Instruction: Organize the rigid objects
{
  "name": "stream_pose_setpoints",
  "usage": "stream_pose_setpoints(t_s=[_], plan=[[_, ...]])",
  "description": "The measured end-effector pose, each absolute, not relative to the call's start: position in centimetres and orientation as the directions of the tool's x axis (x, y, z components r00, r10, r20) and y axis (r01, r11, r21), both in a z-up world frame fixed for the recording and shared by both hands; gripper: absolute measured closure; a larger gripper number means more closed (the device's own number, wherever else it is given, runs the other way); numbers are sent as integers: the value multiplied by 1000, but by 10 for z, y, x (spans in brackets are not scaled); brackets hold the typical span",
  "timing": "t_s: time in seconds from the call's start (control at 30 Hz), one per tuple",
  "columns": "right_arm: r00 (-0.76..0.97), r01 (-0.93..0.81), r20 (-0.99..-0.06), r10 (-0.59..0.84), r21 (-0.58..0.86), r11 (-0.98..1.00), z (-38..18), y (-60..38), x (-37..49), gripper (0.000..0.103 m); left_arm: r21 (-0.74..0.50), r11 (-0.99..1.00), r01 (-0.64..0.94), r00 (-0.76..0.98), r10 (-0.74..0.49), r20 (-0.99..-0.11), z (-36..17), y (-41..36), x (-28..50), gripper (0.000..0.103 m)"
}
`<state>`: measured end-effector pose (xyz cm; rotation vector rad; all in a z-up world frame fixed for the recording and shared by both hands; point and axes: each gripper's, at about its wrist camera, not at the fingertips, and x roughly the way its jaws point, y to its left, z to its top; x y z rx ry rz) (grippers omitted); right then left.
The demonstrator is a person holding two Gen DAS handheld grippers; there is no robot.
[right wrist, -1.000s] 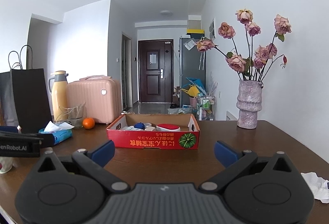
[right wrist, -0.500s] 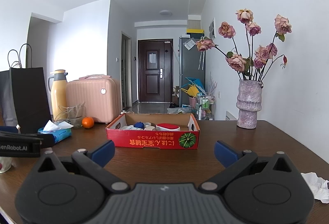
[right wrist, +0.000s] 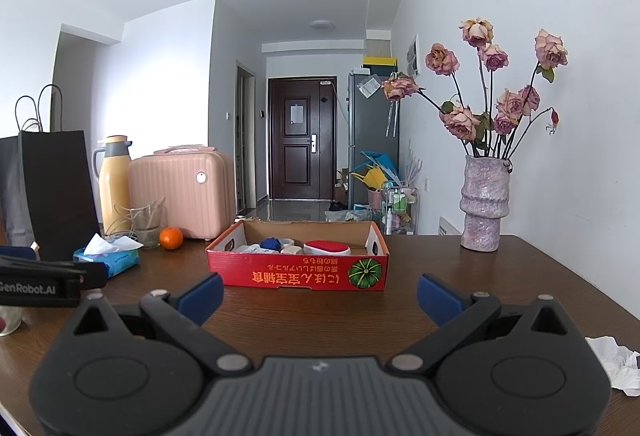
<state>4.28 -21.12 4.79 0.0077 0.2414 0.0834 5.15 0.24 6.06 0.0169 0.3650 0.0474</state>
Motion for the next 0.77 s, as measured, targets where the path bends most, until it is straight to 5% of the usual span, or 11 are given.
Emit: stream_pose_setpoints(t_s=[0.77], plan=[[966, -80, -246, 81, 15, 997, 45, -211, 46, 0, 27, 999, -45, 936, 52, -349, 57, 2, 56, 0]])
